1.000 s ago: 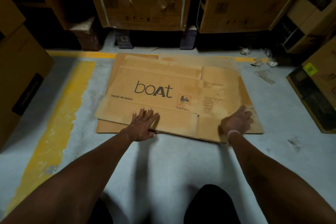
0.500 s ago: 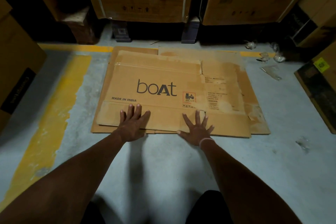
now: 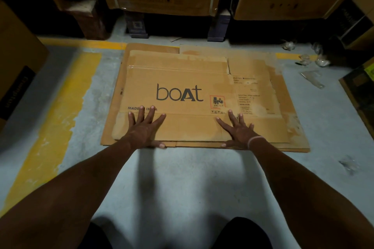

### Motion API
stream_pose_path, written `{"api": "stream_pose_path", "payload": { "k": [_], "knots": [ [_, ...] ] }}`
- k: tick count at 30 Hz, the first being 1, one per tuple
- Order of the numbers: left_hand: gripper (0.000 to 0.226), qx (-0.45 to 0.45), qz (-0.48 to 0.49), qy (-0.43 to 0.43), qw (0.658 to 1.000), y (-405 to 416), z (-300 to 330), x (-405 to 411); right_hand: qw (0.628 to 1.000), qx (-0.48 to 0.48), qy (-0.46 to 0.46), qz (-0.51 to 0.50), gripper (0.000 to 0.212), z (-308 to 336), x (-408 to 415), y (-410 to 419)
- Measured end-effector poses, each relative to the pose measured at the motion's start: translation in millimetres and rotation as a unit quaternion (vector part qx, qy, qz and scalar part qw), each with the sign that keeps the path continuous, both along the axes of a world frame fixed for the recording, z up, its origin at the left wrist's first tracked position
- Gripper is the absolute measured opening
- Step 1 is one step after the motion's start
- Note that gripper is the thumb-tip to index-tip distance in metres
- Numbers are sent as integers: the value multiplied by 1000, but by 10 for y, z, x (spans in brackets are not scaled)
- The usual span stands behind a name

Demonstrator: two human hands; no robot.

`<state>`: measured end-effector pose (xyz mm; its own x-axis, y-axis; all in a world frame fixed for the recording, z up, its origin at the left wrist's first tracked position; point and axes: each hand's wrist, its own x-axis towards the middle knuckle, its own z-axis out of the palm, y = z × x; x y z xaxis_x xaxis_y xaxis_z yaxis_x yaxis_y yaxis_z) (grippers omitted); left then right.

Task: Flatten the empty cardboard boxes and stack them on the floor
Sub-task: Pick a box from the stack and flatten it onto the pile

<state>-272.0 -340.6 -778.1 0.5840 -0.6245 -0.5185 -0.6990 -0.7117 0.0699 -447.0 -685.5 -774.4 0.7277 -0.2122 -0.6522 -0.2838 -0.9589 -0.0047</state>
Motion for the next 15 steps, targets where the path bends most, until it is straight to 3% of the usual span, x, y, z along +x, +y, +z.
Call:
{"api": "stream_pose_path", "payload": {
  "k": [7,15],
  "knots": [
    [132,4,14,48,999,-31,-49,52,1000,3,17,-16,112,-79,29,30],
    [129,-18,3,43,999,-16,-146,196,998,13,13,-54,104,-155,90,61]
  ]
}}
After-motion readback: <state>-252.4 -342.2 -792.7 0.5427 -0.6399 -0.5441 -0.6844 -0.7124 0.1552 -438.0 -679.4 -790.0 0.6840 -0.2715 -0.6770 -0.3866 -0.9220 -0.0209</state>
